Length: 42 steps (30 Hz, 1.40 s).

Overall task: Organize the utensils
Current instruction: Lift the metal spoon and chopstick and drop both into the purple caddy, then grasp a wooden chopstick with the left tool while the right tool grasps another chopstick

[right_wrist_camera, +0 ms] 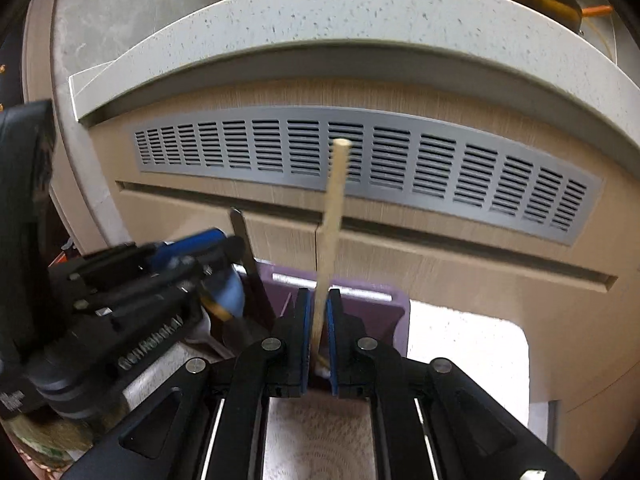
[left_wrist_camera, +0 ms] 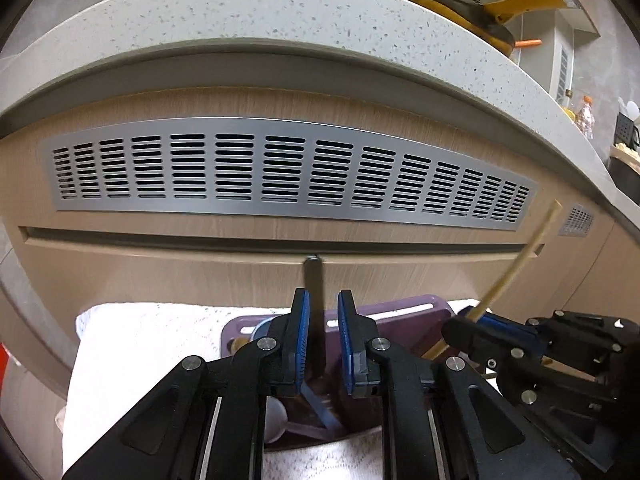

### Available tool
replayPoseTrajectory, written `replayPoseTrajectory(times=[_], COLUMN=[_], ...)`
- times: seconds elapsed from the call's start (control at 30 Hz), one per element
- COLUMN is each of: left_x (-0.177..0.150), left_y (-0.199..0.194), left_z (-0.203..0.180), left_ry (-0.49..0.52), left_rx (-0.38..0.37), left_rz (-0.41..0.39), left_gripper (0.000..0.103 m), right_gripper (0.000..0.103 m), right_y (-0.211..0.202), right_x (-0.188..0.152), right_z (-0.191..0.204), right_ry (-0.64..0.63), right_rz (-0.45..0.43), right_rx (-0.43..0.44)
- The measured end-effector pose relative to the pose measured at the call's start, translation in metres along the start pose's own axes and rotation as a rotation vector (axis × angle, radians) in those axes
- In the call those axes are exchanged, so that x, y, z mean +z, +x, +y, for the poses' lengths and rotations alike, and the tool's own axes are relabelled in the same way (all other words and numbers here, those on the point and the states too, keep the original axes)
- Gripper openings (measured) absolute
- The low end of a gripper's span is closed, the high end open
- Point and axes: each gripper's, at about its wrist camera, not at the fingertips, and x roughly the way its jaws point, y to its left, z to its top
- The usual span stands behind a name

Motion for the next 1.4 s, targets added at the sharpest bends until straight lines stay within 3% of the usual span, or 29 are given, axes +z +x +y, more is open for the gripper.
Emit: replayPoseTrajectory(times=[0.07, 0.13, 0.3, 0.43, 0.57, 0.67, 0.87, 1.13, 1.2, 1.27, 1.3, 1.37, 1.4], left_x=[0.000, 0.000, -0.004, -0.025, -0.066, -0.107, -0.164, -0.211, -0.216, -0.214, -0.212, -0.208, -0.206], left_y=[-0.008, -0.018, -0.049, -0.076, -0.097, -0.106, -0.130, -0.138, -0.133, -0.128, -0.125, -0.115, -0.111], left_z=[-0.001, -0.001, 0.003, 0.009, 0.018, 0.031, 0.058, 0.061, 0.053, 0.042, 0.037, 0.027, 0.022], left_ry=[0.004, 0.006, -0.017, -0.012, -0.006, -0.021, -0.104, -0.245, -0.254, -0.234, -0.228, -0.222, -0.214], left_rx=[0.009, 0.024, 0.059, 0.091, 0.111, 0.115, 0.135, -0.008, -0.047, -0.055, -0.057, -0.061, -0.057], left_rz=[-0.002, -0.002, 0.013, 0.047, 0.144, 0.258, 0.400, 0.580, 0.604, 0.599, 0.598, 0.598, 0.594], left_gripper=[0.021, 0.024, 0.031, 0.043, 0.044, 0.044, 0.044, 0.044, 0.044, 0.044, 0.044, 0.044, 0.044], right_gripper=[0.030, 0.040, 0.051, 0.079, 0.102, 0.102, 0.102, 0.101, 0.092, 0.061, 0.054, 0.027, 0.022], right_y=[-0.009, -0.023, -0.062, -0.095, -0.115, -0.117, -0.099, -0.092, -0.091, -0.087, -0.085, -0.079, -0.077], right_x=[-0.007, -0.012, -0.022, -0.041, -0.072, -0.102, -0.144, -0.185, -0.191, -0.197, -0.199, -0.203, -0.206], right_z=[0.000, 0.000, -0.009, -0.014, -0.011, -0.012, -0.012, -0.002, 0.001, 0.003, 0.002, -0.002, -0.002], right_ry=[-0.002, -0.010, -0.013, -0.021, -0.047, -0.062, -0.051, -0.049, -0.068, -0.080, -0.073, -0.043, -0.039], right_rz=[-0.010, -0.034, -0.081, -0.119, -0.141, -0.115, 0.029, 0.115, 0.123, 0.162, 0.177, 0.227, 0.239], right_rx=[-0.006, -0.016, -0.042, -0.086, -0.123, -0.155, -0.117, -0.079, -0.092, -0.072, -0.055, 0.010, 0.019])
